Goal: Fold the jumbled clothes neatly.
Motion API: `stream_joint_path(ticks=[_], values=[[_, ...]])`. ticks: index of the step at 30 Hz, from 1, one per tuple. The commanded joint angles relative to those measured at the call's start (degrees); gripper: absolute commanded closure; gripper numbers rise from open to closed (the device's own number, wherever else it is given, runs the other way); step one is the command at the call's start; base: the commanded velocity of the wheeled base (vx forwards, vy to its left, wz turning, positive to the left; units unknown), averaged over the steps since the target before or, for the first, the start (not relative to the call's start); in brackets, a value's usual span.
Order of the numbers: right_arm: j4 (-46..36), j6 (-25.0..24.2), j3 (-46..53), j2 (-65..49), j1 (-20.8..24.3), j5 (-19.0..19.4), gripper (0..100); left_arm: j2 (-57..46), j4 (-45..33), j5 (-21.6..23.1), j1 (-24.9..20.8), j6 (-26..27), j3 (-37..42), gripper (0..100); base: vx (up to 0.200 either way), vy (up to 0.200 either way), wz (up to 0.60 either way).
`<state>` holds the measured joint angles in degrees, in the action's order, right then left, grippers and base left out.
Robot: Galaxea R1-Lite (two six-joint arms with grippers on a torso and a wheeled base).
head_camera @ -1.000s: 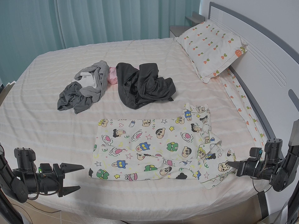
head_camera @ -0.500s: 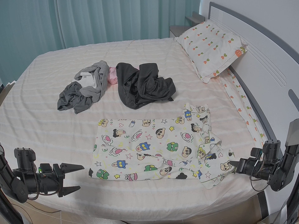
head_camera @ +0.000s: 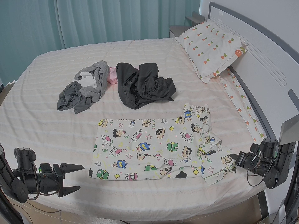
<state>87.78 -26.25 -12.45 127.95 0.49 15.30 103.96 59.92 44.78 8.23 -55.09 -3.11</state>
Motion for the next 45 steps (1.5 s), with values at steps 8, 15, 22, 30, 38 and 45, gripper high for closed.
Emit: stream_joint_path(ticks=[8, 15, 22, 30, 38, 45], values=[[2.0, -1.4, 0.5, -2.3, -1.5, -0.3, 100, 0.0, 0.0, 0.0, 0.0, 0.0, 0.0, 0, 0.0, 0.0, 0.0], [2.0, -2.9, 1.9, -3.8, -1.7, -0.3, 100, 0.0, 0.0, 0.0, -0.1, 0.0, 0.0, 0, 0.0, 0.0, 0.0], [2.0, -2.9, 1.8, -1.9, -0.8, 0.0, 100, 0.0, 0.0, 0.0, -0.1, 0.0, 0.0, 0, 0.0, 0.0, 0.0], [2.0, -3.0, 1.6, -1.6, -0.6, -0.2, 0, 0.0, 0.0, 0.0, -0.1, 0.0, -0.1, 0, 0.0, 0.0, 0.0], [2.0, -3.0, 2.7, -8.6, -3.5, -0.6, 0, 0.0, 0.0, 0.0, -0.1, 0.0, 0.0, 0, 0.0, 0.0, 0.0], [1.5, -3.0, 7.4, -21.8, 6.7, -5.4, 0, 0.0, 0.0, 0.0, -0.1, 0.0, 0.0, 0, 0.0, 0.0, 0.0]])
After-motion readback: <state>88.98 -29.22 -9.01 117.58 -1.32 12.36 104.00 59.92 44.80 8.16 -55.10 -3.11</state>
